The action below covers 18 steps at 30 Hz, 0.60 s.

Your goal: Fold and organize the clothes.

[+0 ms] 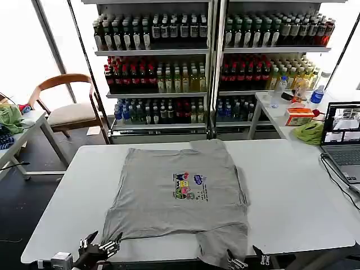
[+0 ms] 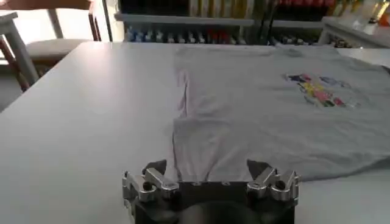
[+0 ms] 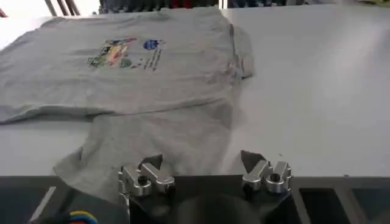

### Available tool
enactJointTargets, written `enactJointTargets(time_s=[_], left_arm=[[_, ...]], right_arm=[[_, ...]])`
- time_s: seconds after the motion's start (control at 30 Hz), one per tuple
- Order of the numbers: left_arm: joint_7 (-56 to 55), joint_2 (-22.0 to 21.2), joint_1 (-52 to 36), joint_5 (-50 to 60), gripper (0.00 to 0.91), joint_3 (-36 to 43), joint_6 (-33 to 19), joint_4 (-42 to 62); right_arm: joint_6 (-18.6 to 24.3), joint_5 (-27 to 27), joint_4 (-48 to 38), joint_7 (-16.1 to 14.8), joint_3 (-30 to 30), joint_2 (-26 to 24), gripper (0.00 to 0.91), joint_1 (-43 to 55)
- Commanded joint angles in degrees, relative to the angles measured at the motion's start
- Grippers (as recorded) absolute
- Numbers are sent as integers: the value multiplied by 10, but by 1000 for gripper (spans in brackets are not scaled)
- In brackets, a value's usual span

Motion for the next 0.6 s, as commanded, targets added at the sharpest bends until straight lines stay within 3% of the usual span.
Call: enactJointTargets(time_s=[0.03,0.07,0.1,0.17,0.2,0.27,0.6], left_arm=[[3,0,-12,7,393,4,-2,22],[3,0,-11,9,312,4,-5,23],[2,-2,-9,10,292,3,-6,22],[4,-2,-6,10,212,1,-6,21],[4,-4,-4,10,101,1,-6,20],[6,-5,-1,10,50,0,-8,21],[6,-16,16,10,20,-5,-16,20]], right_arm=[[-5,2,-2,2,-8,3,282,3],[-5,0,-4,2,-11,2,151,5],[-5,-3,-7,0,-14,2,10,7],[-5,-3,-9,0,-16,1,0,9],[-5,-5,-12,0,-19,2,0,11],[-5,-7,-14,-2,-22,1,0,12],[-4,-6,-15,-4,-25,-1,0,8]])
